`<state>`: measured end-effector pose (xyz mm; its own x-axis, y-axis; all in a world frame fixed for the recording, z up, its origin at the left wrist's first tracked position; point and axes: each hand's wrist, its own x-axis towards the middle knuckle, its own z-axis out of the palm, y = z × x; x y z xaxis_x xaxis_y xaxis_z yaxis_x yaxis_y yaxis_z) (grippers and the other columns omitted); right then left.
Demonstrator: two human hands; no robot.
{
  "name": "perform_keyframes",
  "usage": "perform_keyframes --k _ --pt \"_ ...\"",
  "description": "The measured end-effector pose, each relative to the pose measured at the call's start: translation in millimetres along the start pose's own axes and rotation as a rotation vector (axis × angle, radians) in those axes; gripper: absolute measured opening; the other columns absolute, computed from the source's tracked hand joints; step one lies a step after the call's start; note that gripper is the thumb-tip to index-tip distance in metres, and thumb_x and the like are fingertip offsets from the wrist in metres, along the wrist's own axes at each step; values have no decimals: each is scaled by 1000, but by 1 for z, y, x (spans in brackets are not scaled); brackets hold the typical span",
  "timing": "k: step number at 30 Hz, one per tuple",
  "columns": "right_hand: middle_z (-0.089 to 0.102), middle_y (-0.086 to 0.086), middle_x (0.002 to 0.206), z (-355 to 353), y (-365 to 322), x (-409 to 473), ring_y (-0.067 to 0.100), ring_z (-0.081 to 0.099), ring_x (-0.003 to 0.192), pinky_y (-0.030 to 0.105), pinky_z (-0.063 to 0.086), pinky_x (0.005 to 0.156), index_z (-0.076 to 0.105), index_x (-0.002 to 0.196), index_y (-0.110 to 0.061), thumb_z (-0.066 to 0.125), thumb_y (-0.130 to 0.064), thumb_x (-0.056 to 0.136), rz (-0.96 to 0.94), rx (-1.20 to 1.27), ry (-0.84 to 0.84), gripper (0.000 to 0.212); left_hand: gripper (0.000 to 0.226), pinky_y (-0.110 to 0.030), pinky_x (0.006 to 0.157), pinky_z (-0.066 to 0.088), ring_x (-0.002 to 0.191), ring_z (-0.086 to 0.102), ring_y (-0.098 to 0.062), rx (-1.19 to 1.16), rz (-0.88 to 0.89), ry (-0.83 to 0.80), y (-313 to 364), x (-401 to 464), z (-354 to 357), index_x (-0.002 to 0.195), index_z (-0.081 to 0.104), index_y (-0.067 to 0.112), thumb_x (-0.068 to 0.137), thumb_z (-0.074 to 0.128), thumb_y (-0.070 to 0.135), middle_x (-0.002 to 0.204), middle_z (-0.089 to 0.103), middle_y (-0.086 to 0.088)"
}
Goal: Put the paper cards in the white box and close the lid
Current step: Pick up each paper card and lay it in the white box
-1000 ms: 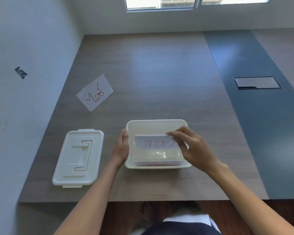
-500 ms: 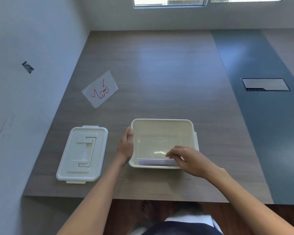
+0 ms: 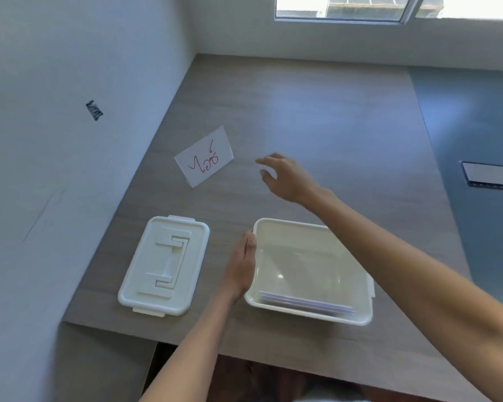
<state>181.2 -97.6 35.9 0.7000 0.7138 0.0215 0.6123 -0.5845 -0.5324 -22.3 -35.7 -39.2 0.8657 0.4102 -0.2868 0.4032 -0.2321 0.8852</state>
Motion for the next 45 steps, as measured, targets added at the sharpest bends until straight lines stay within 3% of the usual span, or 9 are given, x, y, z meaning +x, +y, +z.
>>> perform_keyframes --k 5,9,12,19,26,33,37,42,45 --pt "54 10 141 14 -11 71 36 58 119 46 47 99 58 135 -12 44 -20 98 13 -183 -93 40 30 -12 84 40 85 51 8 -46 10 1 -9 5 1 95 52 22 107 27 34 95 57 6" --pt "52 11 142 31 -19 119 36 60 114 45 46 97 56 135 -10 45 -18 98 -25 -271 -147 40 30 -25 91 42 91 54 3 -48 5 4 -14 8 0 93 53 44 106 27 39 91 56 22" --pt "47 13 144 51 -26 158 36 58 116 46 43 101 51 139 -9 48 -17 97 -65 -305 -164 42 36 -37 103 43 111 57 -8 -40 14 8 -21 13 -1 113 58 34 104 25 45 111 61 12" --pt "28 15 157 84 -45 208 36 28 145 47 29 115 20 155 -16 65 -12 90 -248 -597 -258 79 40 -28 108 39 124 49 3 -20 3 -15 -17 9 -1 135 48 41 104 25 47 129 56 17" --pt "57 12 123 93 -49 194 30 62 108 39 41 94 54 127 -11 60 -5 91 -371 -773 -249 37 39 -21 104 38 120 51 3 -50 7 -19 -15 7 -2 136 50 39 104 27 44 127 57 14" --pt "63 14 112 58 -26 155 35 64 97 39 40 83 61 117 -6 49 8 86 -368 -553 -42 36 43 -34 108 41 122 53 -7 -34 22 2 -19 12 2 132 53 30 103 26 46 127 59 7" --pt "67 11 109 23 -19 126 34 65 88 39 41 85 64 117 -9 48 6 89 -360 -455 82 36 43 -25 109 34 127 48 -4 -27 29 0 -16 9 1 136 52 26 105 27 40 137 57 7" --pt "69 9 106 -24 -22 66 32 65 91 37 42 82 64 120 -10 51 -2 94 -399 -390 221 30 35 -33 90 42 95 55 -15 -19 6 12 -12 6 1 100 55 13 106 28 35 97 59 -1" --pt "67 11 103 -50 -20 13 33 61 91 41 46 78 62 126 -11 52 -6 96 -380 -321 317 33 31 -30 77 38 72 43 -5 -40 -10 12 -5 1 -1 83 44 19 107 28 31 79 44 8"
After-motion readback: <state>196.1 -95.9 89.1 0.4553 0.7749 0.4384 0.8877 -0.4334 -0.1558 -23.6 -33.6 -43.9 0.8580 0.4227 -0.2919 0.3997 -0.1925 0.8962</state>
